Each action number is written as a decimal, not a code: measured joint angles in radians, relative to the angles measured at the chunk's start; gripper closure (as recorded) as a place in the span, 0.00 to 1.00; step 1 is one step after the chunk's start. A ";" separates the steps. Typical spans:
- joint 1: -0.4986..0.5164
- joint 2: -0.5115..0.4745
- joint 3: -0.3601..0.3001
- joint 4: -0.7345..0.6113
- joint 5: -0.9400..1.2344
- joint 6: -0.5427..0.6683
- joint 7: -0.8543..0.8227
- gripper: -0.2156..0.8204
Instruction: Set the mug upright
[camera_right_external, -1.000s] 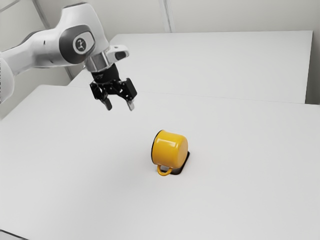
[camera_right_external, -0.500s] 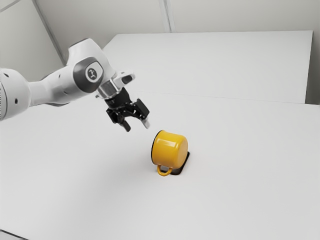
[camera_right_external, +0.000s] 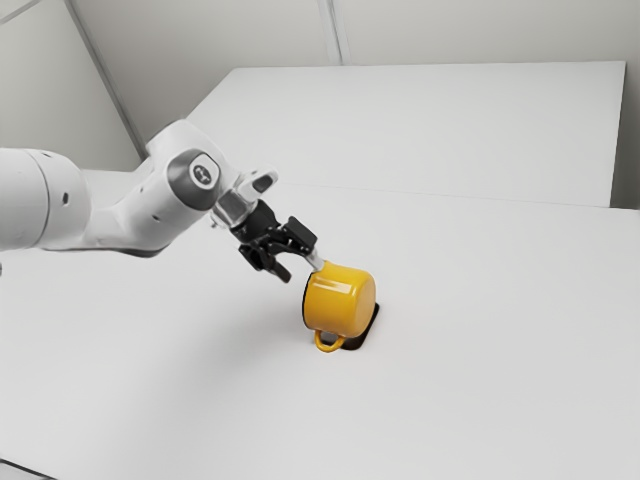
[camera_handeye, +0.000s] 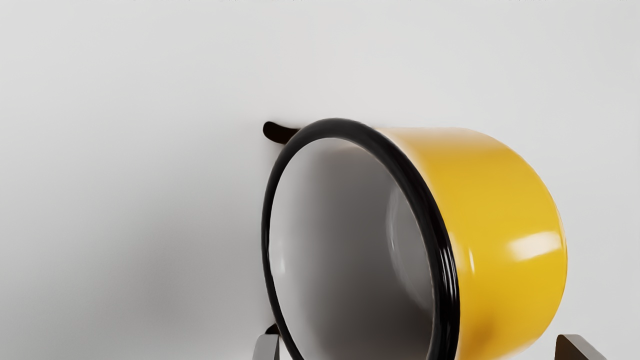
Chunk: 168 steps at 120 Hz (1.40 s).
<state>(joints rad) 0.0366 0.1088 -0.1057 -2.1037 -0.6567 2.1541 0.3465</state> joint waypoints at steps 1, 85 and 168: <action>0.000 0.001 0.000 0.000 -0.004 0.001 0.004 0.21; 0.004 0.055 -0.008 -0.050 -0.431 0.002 0.332 0.21; 0.003 0.050 -0.011 -0.065 -0.607 -0.064 0.570 0.91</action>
<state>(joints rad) 0.0395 0.1588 -0.1171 -2.1689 -1.2641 2.0897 0.9170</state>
